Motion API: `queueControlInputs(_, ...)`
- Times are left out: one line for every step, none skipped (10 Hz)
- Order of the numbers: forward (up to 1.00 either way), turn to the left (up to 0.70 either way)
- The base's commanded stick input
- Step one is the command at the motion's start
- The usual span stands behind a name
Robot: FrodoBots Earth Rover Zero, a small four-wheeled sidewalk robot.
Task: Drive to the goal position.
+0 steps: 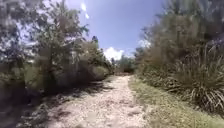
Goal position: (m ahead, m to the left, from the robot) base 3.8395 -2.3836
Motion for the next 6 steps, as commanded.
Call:
queueControlInputs(0.50,0.00)
queueControlInputs(0.50,0.00)
queueControlInputs(0.50,0.00)
queueControlInputs(0.50,0.00)
queueControlInputs(0.50,0.00)
queueControlInputs(0.50,0.00)
